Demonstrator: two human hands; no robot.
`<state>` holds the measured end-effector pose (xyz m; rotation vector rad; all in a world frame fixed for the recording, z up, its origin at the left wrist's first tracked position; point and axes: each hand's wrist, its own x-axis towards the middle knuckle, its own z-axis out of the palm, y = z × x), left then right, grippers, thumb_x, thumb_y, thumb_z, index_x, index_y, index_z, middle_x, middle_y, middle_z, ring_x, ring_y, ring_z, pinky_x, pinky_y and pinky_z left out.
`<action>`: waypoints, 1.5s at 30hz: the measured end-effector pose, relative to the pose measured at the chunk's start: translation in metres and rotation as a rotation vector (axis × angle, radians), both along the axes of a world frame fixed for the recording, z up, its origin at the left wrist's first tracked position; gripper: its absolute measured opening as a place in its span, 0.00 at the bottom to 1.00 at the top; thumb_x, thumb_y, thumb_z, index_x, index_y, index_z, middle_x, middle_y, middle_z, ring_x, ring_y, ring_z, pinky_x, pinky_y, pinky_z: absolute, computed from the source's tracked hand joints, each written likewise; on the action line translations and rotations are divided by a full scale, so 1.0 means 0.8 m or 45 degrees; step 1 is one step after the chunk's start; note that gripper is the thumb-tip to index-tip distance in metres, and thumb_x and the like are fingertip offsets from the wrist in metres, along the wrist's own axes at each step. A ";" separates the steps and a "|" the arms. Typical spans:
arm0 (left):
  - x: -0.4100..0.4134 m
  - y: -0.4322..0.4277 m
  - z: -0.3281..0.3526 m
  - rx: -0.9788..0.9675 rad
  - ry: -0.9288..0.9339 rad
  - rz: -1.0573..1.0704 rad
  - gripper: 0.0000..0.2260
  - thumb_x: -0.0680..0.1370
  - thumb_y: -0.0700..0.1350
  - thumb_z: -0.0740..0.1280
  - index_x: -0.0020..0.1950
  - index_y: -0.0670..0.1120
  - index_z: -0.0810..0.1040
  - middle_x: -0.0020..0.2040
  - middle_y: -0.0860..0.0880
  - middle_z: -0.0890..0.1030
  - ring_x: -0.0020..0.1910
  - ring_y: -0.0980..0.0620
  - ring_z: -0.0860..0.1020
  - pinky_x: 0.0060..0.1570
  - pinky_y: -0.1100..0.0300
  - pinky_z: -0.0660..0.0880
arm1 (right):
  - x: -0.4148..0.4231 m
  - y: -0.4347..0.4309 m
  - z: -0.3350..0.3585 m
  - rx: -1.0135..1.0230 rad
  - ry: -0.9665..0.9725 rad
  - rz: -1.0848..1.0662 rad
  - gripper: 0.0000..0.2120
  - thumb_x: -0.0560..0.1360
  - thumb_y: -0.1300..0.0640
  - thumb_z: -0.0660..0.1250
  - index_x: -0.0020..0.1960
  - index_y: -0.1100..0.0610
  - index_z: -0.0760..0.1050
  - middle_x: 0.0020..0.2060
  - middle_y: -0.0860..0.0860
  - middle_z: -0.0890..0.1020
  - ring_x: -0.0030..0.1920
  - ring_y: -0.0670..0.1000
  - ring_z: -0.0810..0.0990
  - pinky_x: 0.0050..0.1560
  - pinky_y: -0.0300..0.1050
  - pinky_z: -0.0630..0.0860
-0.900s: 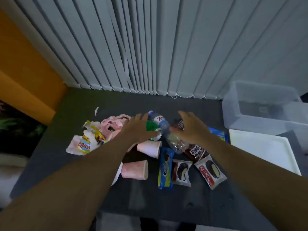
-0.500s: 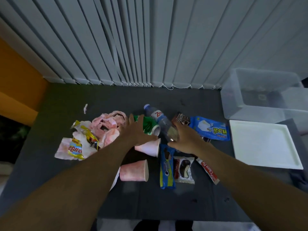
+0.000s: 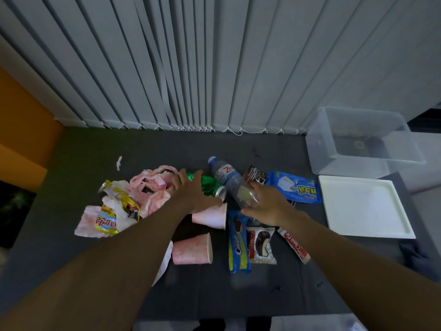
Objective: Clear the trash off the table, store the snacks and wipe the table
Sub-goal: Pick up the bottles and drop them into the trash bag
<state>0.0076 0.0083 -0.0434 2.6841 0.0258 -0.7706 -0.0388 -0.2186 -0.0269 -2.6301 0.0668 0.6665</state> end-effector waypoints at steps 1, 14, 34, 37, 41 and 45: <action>-0.001 0.002 0.004 -0.018 -0.025 0.002 0.49 0.67 0.70 0.71 0.80 0.55 0.51 0.79 0.41 0.43 0.78 0.34 0.43 0.75 0.38 0.54 | -0.001 -0.001 0.003 -0.006 -0.008 -0.001 0.38 0.69 0.42 0.74 0.73 0.49 0.62 0.61 0.53 0.74 0.60 0.56 0.76 0.56 0.49 0.74; -0.064 0.055 0.103 -0.060 -0.310 0.263 0.45 0.69 0.71 0.69 0.80 0.59 0.55 0.80 0.44 0.45 0.78 0.37 0.44 0.74 0.39 0.55 | 0.023 0.032 0.081 0.139 -0.220 0.151 0.35 0.65 0.40 0.72 0.68 0.45 0.65 0.54 0.49 0.75 0.52 0.51 0.76 0.54 0.49 0.76; -0.361 0.218 0.120 0.178 -0.382 1.125 0.51 0.60 0.79 0.62 0.79 0.59 0.56 0.77 0.43 0.51 0.77 0.37 0.49 0.75 0.41 0.57 | -0.085 0.272 0.111 0.399 -0.219 0.919 0.30 0.66 0.40 0.71 0.65 0.43 0.67 0.55 0.49 0.77 0.50 0.52 0.79 0.50 0.50 0.79; -0.399 0.249 0.110 0.191 -0.360 1.200 0.49 0.63 0.78 0.65 0.79 0.58 0.57 0.77 0.43 0.52 0.76 0.38 0.50 0.74 0.43 0.57 | -0.109 0.318 0.100 0.403 -0.181 1.007 0.30 0.64 0.38 0.70 0.64 0.40 0.67 0.52 0.49 0.77 0.46 0.53 0.81 0.47 0.51 0.80; -0.449 0.298 0.088 0.206 -0.279 1.232 0.48 0.66 0.77 0.65 0.79 0.57 0.55 0.78 0.41 0.50 0.76 0.36 0.49 0.74 0.41 0.56 | -0.143 0.386 0.083 0.363 -0.160 1.078 0.31 0.64 0.38 0.70 0.64 0.43 0.68 0.54 0.50 0.77 0.52 0.54 0.79 0.53 0.51 0.77; -0.495 0.357 0.057 0.178 -0.173 1.310 0.48 0.65 0.78 0.63 0.79 0.57 0.56 0.78 0.40 0.51 0.77 0.36 0.49 0.75 0.41 0.56 | -0.180 0.460 0.062 0.260 -0.132 1.170 0.32 0.68 0.39 0.71 0.69 0.44 0.67 0.56 0.52 0.75 0.57 0.56 0.77 0.57 0.49 0.76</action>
